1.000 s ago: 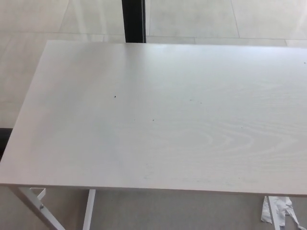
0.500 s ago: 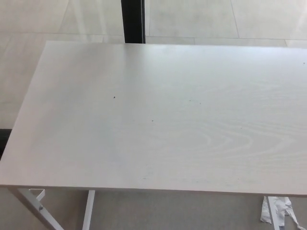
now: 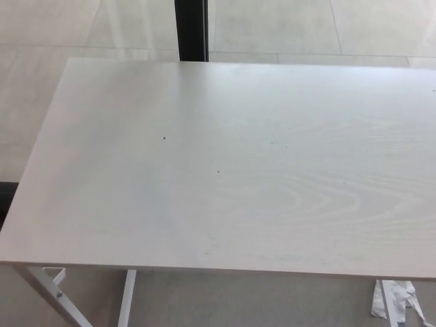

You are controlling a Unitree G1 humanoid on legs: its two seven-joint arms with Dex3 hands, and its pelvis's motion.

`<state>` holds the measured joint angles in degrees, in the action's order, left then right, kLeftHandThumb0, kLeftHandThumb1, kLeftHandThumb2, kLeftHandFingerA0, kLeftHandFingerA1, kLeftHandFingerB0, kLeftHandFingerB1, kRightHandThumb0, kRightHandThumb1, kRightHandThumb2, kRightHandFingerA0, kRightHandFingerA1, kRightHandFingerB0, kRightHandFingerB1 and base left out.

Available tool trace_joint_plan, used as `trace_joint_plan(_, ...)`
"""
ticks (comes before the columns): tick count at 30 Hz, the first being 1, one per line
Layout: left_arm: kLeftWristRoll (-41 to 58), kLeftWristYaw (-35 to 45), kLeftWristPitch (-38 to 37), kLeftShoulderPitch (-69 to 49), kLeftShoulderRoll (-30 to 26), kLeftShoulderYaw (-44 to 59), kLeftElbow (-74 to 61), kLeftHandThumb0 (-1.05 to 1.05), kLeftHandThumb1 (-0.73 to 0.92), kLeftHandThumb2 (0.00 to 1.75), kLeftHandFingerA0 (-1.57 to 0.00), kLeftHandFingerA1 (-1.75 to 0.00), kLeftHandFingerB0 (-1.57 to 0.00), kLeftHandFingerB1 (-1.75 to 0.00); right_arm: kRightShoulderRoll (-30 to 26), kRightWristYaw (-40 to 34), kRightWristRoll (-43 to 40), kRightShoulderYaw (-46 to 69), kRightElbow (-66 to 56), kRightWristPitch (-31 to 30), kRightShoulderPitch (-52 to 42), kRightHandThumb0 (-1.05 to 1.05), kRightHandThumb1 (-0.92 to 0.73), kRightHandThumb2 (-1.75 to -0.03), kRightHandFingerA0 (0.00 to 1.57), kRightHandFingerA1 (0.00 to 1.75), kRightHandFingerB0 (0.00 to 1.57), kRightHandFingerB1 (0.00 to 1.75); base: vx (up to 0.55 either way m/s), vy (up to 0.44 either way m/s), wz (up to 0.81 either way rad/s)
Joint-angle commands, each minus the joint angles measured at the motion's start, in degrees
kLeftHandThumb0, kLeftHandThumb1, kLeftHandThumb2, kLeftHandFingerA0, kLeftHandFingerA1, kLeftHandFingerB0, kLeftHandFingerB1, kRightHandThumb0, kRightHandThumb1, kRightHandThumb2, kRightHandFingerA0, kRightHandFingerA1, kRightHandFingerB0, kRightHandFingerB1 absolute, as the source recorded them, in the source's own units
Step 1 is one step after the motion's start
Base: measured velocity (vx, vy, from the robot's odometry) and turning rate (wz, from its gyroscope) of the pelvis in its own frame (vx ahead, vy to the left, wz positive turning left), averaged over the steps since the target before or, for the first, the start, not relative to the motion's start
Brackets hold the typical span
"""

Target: The robot uses both its hands to grab the left and right ends of a football kept in the middle of the desk infront of it, lifts it up and places it in the palm of a person

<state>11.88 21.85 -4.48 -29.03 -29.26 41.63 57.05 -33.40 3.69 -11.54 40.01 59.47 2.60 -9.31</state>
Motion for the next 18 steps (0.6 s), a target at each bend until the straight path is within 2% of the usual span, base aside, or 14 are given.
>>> trace_joint_plan(1,3.0,1.9,-4.4,0.0,-0.9,0.3,-0.3,-0.68,0.47,0.82,-0.35,-0.76,-0.16,-0.55,-2.0,3.1,-0.1,-2.2,0.6,6.2,-0.5,-0.65,-0.61,-0.59,0.37,0.49,0.24,0.30,0.00,0.000,0.00)
trace_joint_plan(2,2.8,1.8,-4.5,-0.3,-0.8,0.0,-0.8,-0.68,0.60,0.58,-0.33,-0.84,-0.19,-0.51,-2.0,3.0,-0.1,-2.5,0.6,6.3,-0.5,-0.63,-0.61,-0.59,0.43,0.49,0.24,0.29,0.00,0.000,0.00)
trace_joint_plan(3,2.6,1.8,-4.5,-0.7,-0.8,-0.3,-1.4,-0.68,0.60,0.58,-0.33,-0.84,-0.19,-0.51,-2.1,3.0,-0.2,-2.8,0.7,6.4,-0.4,-0.63,-0.61,-0.59,0.43,0.49,0.24,0.29,0.00,0.000,0.00)
trace_joint_plan(4,2.5,1.3,-4.8,-0.8,-0.8,-0.5,-1.3,-0.66,0.62,0.58,-0.31,-0.83,-0.21,-0.51,-2.1,3.0,-0.3,-3.0,0.8,6.7,-0.4,-0.65,-0.49,-0.85,0.52,0.65,0.16,0.43,0.00,0.000,0.00)
trace_joint_plan(6,2.5,1.2,-4.9,-0.2,-1.4,-0.8,-1.3,-0.64,0.64,0.58,-0.33,-0.83,-0.24,-0.51,-1.5,2.8,-0.7,-3.3,0.2,6.7,-0.2,-0.73,-0.53,-0.84,0.54,0.65,0.19,0.42,0.00,0.000,0.00)
trace_joint_plan(7,1.8,0.5,-5.4,-0.2,-1.8,-1.4,-1.1,-0.71,0.52,0.92,-0.45,-0.78,-0.21,-0.54,-1.4,2.7,-0.7,-3.5,0.1,6.8,-0.2,-0.63,-0.62,-0.59,0.61,0.59,0.26,0.30,0.00,0.000,0.00)
trace_joint_plan(8,1.4,-0.4,-5.7,0.1,-2.4,-1.7,-0.2,-0.64,0.64,0.58,-0.38,-0.78,-0.37,-0.47,-1.0,2.7,-0.6,-4.0,0.0,7.1,-0.3,-0.61,-0.63,-0.60,0.60,0.59,0.27,0.30,0.00,0.000,0.00)
trace_joint_plan(9,2.5,-0.2,-5.1,0.6,-2.5,-1.1,0.6,-0.71,0.53,0.93,-0.38,-0.73,-0.32,-0.56,-0.9,2.8,-0.6,-4.3,-0.2,7.2,-0.3,-0.60,-0.63,-0.60,0.62,0.59,0.28,0.30,0.00,0.000,0.00)
trace_joint_plan(10,2.7,0.1,-5.2,0.7,-2.3,-1.2,0.8,-0.74,0.54,0.93,-0.36,-0.73,-0.34,-0.57,-1.3,2.6,-0.6,-4.4,-0.2,7.0,-0.2,-0.61,-0.64,-0.60,0.66,0.67,0.28,0.30,0.00,0.000,0.00)
trace_joint_plan(13,2.7,0.0,-5.8,0.4,-2.2,-1.6,1.6,-0.74,0.55,0.94,-0.39,-0.74,-0.32,-0.56,-1.7,2.8,-0.8,-4.6,-0.6,6.9,-0.9,-0.61,-0.63,-0.60,0.65,0.66,0.28,0.30,0.00,0.000,0.00)
trace_joint_plan(14,2.7,0.1,-6.2,0.2,-2.2,-1.8,1.1,-0.74,0.55,0.94,-0.43,-0.77,-0.30,-0.56,-2.0,2.7,-0.6,-5.0,0.9,6.9,-0.2,-0.63,-0.63,-0.59,0.70,0.71,0.28,0.30,0.00,0.000,0.00)
trace_joint_plan(16,2.8,-0.2,-5.9,0.7,-2.4,-2.0,1.3,-0.73,0.54,0.93,-0.42,-0.76,-0.30,-0.56,-2.1,2.5,-0.3,-5.3,1.0,7.1,-0.3,-0.63,-0.64,-0.60,0.65,0.66,0.28,0.30,0.00,0.000,0.00)
trace_joint_plan(17,3.0,-0.4,-5.9,0.7,-2.3,-1.9,1.0,-0.74,0.53,0.93,-0.42,-0.76,-0.31,-0.57,-2.0,2.5,-0.3,-5.5,0.8,7.8,-0.5,-0.62,-0.64,-0.60,0.68,0.67,0.28,0.30,0.00,0.000,0.00)
trace_joint_plan(18,1.6,-1.0,-6.4,0.3,-2.6,-3.1,0.8,-0.72,0.54,0.95,-0.46,-0.78,-0.27,-0.55,-1.8,2.7,-0.7,-5.3,0.5,8.1,-0.7,-0.71,-0.55,-0.86,0.61,0.68,0.23,0.43,0.00,0.000,0.00)
